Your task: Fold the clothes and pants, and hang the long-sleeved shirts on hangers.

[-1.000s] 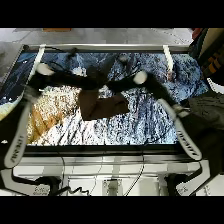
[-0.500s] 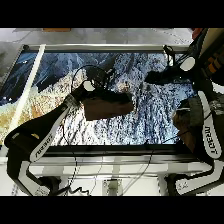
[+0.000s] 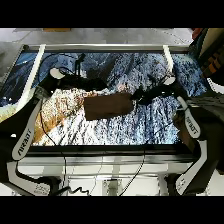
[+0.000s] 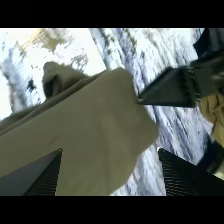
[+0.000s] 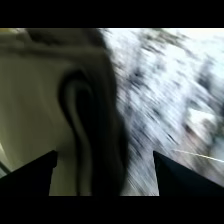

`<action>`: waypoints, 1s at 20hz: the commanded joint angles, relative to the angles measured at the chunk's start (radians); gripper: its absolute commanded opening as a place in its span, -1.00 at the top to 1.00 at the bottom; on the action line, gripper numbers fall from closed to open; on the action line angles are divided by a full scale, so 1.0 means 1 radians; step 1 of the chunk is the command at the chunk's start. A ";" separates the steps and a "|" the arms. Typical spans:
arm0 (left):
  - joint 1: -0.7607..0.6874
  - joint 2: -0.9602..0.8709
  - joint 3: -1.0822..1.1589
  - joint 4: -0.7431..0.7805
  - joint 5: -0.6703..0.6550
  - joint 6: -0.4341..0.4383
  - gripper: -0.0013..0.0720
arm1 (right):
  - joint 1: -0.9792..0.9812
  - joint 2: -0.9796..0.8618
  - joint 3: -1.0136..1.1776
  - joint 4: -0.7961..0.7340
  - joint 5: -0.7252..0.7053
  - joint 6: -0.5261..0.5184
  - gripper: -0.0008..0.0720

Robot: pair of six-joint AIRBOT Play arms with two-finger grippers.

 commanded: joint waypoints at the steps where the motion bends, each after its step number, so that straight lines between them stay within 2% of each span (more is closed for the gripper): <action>1: 0.062 0.008 0.000 -0.001 -0.111 0.000 -0.91 | 0.081 -0.088 -0.006 0.146 -0.116 0.026 -0.95; 3: 0.064 0.008 0.000 -0.001 -0.117 0.001 -0.91 | 0.127 -0.121 -0.006 0.183 -0.110 0.063 -0.92; 5: 0.063 0.006 0.000 0.000 -0.117 0.001 -0.91 | 0.179 -0.134 -0.006 0.262 -0.110 0.050 -0.88; 6: 0.065 0.005 0.000 0.001 -0.115 0.002 -0.76 | 0.206 -0.134 -0.001 0.286 -0.118 0.019 -0.55; 7: 0.071 0.005 0.001 0.016 -0.114 0.003 -0.09 | 0.229 -0.133 0.014 0.301 -0.126 -0.005 0.14; 8: 0.079 0.005 0.001 0.047 -0.114 0.013 0.58 | 0.247 -0.132 0.037 0.309 -0.134 -0.006 0.94; 9: 0.090 0.005 0.001 0.089 -0.115 0.019 0.91 | 0.256 -0.131 0.067 0.313 -0.129 -0.006 0.91; 11: 0.116 0.013 0.001 0.219 -0.121 0.019 0.91 | 0.250 -0.113 0.137 0.312 -0.090 -0.005 0.91; 12: 0.129 0.029 0.001 0.335 -0.132 -0.003 0.91 | 0.234 -0.092 0.175 0.314 -0.059 -0.005 0.91; 15: 0.145 0.118 0.001 0.828 -0.183 -0.172 0.91 | 0.152 0.020 0.263 0.314 -0.008 0.006 0.91; 16: 0.146 0.150 0.001 0.950 -0.201 -0.196 0.91 | 0.109 0.072 0.282 0.310 -0.005 0.028 0.91; 18: 0.155 0.208 0.001 1.067 -0.224 -0.207 0.91 | 0.010 0.182 0.297 0.290 0.019 0.108 0.91; 20: 0.160 0.247 0.001 1.072 -0.231 -0.206 0.90 | -0.107 0.303 0.297 0.220 0.087 0.201 0.91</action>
